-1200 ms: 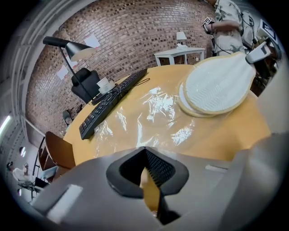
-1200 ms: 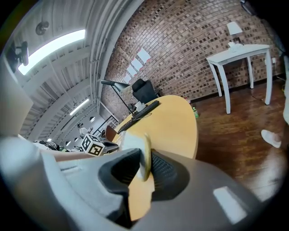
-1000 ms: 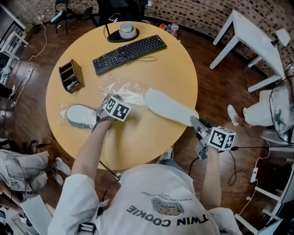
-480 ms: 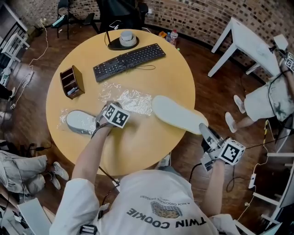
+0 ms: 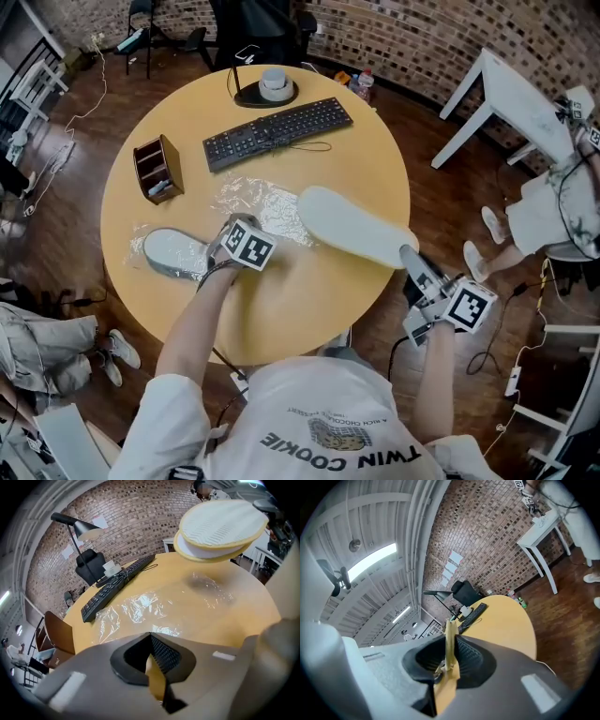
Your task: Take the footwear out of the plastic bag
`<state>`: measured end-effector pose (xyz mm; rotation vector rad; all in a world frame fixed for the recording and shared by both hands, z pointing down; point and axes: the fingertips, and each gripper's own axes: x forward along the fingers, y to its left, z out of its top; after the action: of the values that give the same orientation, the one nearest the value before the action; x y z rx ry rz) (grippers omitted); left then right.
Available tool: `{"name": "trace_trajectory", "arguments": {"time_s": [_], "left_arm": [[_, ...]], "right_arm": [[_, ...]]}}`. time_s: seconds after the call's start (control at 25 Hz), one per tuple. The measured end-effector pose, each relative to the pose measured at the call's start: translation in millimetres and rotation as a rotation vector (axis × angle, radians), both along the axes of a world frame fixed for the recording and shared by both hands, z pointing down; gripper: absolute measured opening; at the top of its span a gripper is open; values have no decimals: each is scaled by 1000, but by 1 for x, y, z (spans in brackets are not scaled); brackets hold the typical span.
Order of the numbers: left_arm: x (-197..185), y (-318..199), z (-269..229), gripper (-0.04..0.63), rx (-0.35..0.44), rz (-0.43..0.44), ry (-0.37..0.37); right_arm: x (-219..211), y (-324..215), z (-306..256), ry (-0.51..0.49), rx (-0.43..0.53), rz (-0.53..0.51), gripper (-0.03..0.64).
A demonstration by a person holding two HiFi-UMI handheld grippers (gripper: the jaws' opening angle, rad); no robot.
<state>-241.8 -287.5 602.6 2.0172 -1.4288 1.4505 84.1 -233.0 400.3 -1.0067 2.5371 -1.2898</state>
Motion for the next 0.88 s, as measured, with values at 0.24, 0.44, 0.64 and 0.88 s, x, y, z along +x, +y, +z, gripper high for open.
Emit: {"name": "trace_trajectory", "arguments": {"time_s": [0.24,0.44,0.64,0.88], "left_arm": [[-2,0,-1,3,3,-10,70],[-3,-2,-2,3,27,-1,100],[-4,-1,-2,3,32,-18,139],[-6,-1,-2,3,44,-13,166]], "right_arm": [[-61,-26,9,-63,-12,-57,58],[-111,-46,23,-73,-22,-84,58],[-148,-60,37,-94,-47,-95,58],[-193,-76,53,-143,-61,-116,58]]}}
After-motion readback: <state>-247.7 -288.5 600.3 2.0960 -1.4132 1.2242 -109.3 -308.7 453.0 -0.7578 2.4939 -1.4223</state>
